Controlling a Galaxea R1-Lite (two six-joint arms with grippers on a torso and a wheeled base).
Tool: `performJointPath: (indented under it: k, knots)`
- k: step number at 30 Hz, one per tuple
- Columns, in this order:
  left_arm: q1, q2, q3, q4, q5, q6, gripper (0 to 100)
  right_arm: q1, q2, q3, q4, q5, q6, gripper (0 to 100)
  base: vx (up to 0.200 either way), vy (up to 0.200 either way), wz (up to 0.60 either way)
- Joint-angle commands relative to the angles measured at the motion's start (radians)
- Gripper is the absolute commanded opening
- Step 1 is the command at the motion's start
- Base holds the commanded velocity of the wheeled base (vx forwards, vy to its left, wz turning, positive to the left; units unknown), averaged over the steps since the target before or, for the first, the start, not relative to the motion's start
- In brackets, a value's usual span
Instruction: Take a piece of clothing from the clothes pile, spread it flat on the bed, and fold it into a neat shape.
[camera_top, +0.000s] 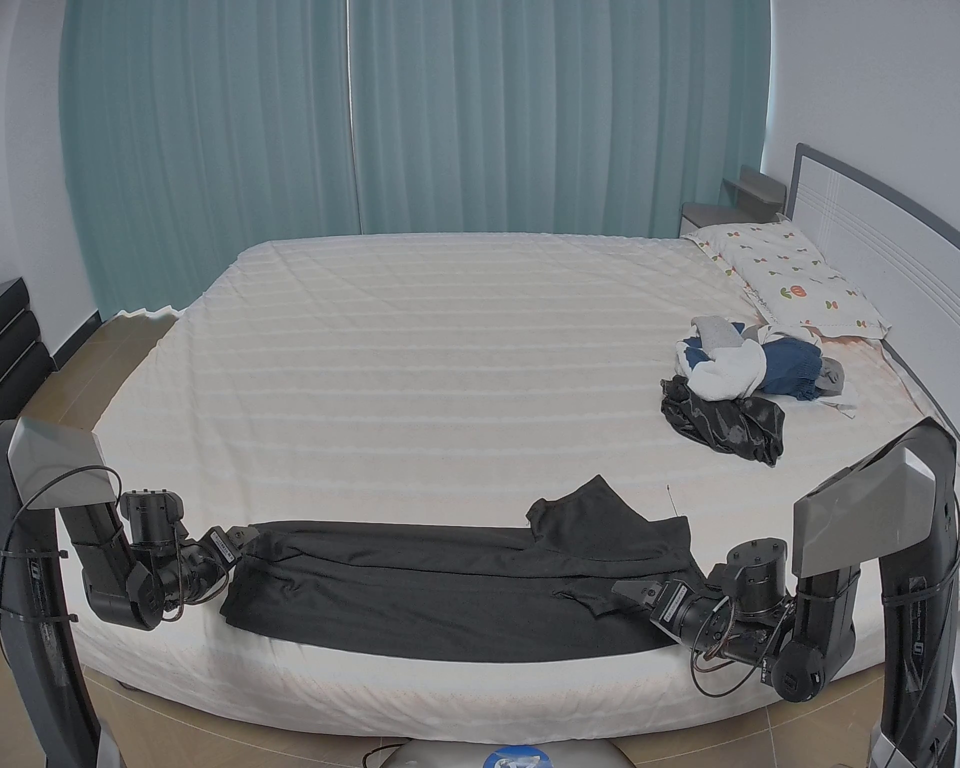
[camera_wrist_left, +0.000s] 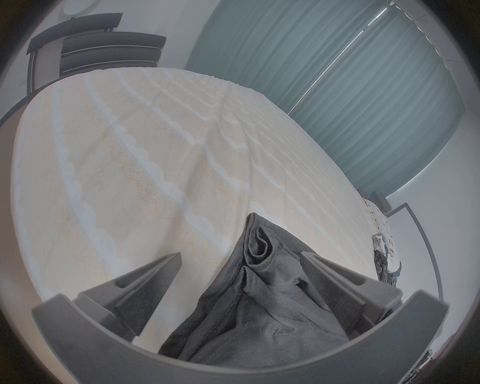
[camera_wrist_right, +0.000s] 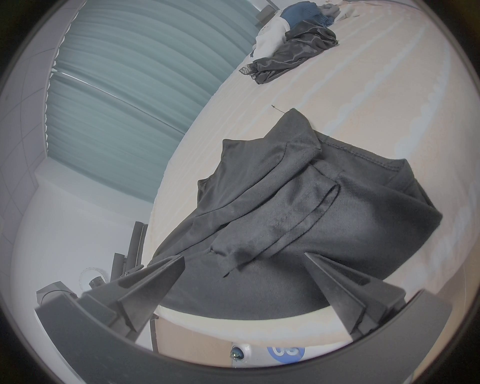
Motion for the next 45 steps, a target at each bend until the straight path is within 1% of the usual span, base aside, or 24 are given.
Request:
performJointPath:
  k: [1,7,11,12,15,22,29,30,31,39,43,45]
  knots:
    - [0.004,-0.005,-0.003,-0.001,-0.001,-0.001,100,0.014,0.03,-0.022,-0.001,-0.019,0.001,100,0.0,0.0,0.0]
    - [0.01,0.006,-0.009,-0.001,0.001,-0.001,100,0.023,0.055,-0.066,0.001,-0.08,0.003,100,0.0,0.0,0.0]
    - [0.014,0.007,-0.012,-0.001,0.001,-0.001,100,0.029,0.061,-0.075,0.007,-0.091,0.003,100,0.0,0.0,0.0]
    - [0.014,0.007,-0.012,-0.001,0.001,-0.001,100,0.029,0.061,-0.077,0.007,-0.091,0.004,0,0.0,0.0,0.0]
    - [0.014,0.007,-0.012,-0.001,0.001,-0.001,100,0.029,0.062,-0.078,0.007,-0.105,0.003,0,0.0,0.0,0.0]
    - [0.021,0.009,-0.014,-0.001,0.003,0.003,100,0.031,0.049,-0.078,0.059,-0.108,0.003,0,0.0,0.0,0.0]
    - [0.021,0.009,-0.014,-0.001,0.004,0.004,100,0.032,0.019,-0.069,0.062,-0.106,0.001,0,0.0,0.0,0.0]
    - [0.022,0.015,-0.014,-0.002,0.004,0.007,100,0.038,-0.037,-0.048,0.067,-0.106,0.001,0,0.0,0.0,0.0]
    - [0.021,0.015,-0.014,-0.005,0.004,0.007,100,0.04,-0.053,-0.037,0.067,-0.105,0.0,0,0.0,0.0,0.0]
    - [0.022,0.016,-0.014,-0.005,0.004,0.007,100,0.066,-0.089,0.005,0.096,-0.103,-0.008,0,0.0,0.0,0.0]
    - [0.021,0.018,-0.014,-0.005,0.004,0.007,100,0.078,-0.134,0.028,0.154,-0.094,-0.036,0,0.0,0.0,0.0]
    - [0.022,0.018,-0.014,-0.005,0.004,0.007,100,0.078,-0.139,0.031,0.162,-0.093,-0.046,0,0.0,0.0,0.0]
